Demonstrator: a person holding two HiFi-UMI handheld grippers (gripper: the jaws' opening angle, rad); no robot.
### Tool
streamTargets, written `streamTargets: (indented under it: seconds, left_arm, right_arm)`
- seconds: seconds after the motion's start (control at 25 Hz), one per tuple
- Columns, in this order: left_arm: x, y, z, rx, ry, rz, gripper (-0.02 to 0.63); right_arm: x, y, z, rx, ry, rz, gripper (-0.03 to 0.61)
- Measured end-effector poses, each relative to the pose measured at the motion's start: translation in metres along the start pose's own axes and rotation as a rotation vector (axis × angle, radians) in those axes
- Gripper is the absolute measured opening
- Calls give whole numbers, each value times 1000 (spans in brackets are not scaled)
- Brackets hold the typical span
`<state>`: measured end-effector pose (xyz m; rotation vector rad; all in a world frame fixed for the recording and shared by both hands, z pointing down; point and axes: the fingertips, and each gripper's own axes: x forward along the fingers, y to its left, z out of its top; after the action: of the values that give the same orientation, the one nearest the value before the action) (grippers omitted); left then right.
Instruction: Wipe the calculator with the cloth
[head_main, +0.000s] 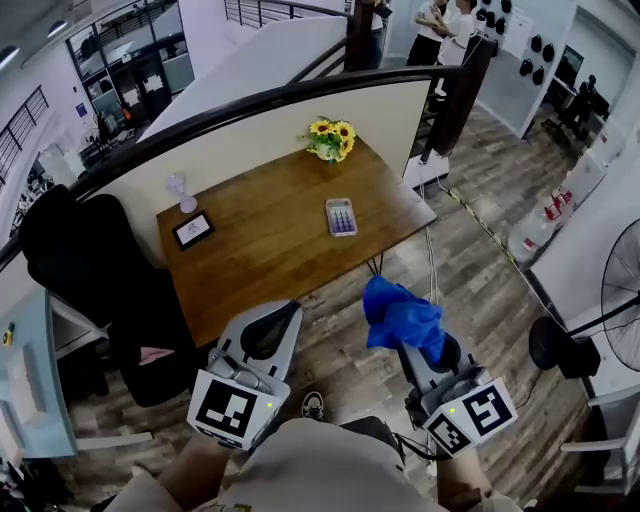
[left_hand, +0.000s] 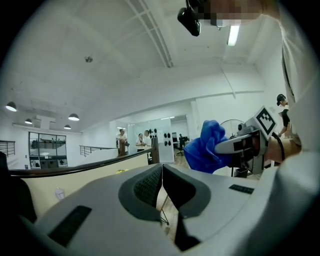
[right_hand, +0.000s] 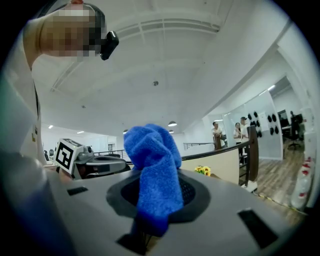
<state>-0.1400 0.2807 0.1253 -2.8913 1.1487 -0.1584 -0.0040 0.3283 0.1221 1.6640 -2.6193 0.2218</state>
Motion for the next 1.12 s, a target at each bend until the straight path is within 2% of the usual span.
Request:
streamTargets:
  seconds: [0.16,0.28,0.68,0.92,1.12]
  left_arm:
    - [19,24,-1,-17,-10,-10,9]
    - [32,42,-5,-27,-9,-12,9]
    - [106,80,-8,-15,-4,24,9]
    - [180,100,-9,-5,22,71,9]
    - [240,117,-11,-16,52,135,9]
  right_arm:
    - [32,-3,-5,-20,44,22,92]
    - [51,-17,-6,-20,56,-6,94]
    - [107,-97,1,6,31,-26,94]
    - [157,-163,5,0,53,29,94]
    - [206,-216,6,-7,89,112,95]
